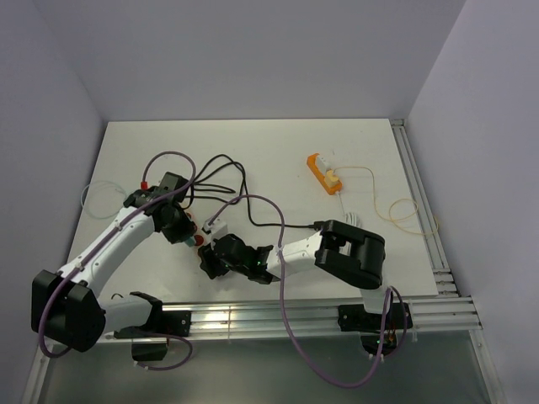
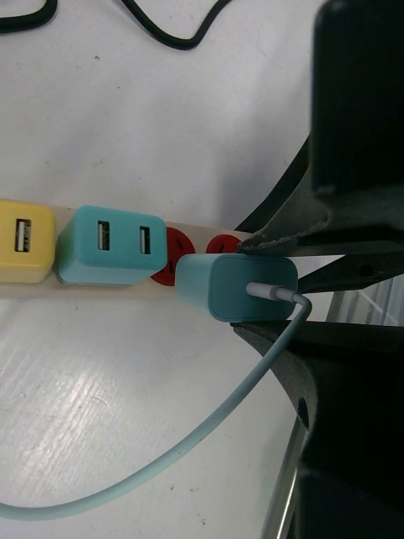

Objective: Insert the plug

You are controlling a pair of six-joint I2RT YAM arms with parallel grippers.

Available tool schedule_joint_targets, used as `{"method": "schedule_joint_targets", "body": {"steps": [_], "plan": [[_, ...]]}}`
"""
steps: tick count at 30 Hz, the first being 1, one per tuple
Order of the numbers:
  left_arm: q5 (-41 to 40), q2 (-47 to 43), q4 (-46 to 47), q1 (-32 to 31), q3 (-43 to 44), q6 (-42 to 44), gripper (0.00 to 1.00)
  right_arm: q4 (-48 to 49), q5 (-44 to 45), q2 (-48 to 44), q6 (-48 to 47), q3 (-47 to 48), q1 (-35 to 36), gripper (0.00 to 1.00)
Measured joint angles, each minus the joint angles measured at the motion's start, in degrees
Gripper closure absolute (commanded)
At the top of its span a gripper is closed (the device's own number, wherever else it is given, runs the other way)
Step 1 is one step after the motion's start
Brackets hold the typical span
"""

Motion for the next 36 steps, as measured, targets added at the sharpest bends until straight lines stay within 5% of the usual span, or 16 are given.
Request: {"method": "schedule_joint_targets", "body": {"steps": [36], "plan": [[-0.6, 3.5, 6.7, -0.9, -2.3, 3.0, 1.0, 1.8, 0.1, -0.1, -0.3, -1.0, 0.0, 1.0]]}}
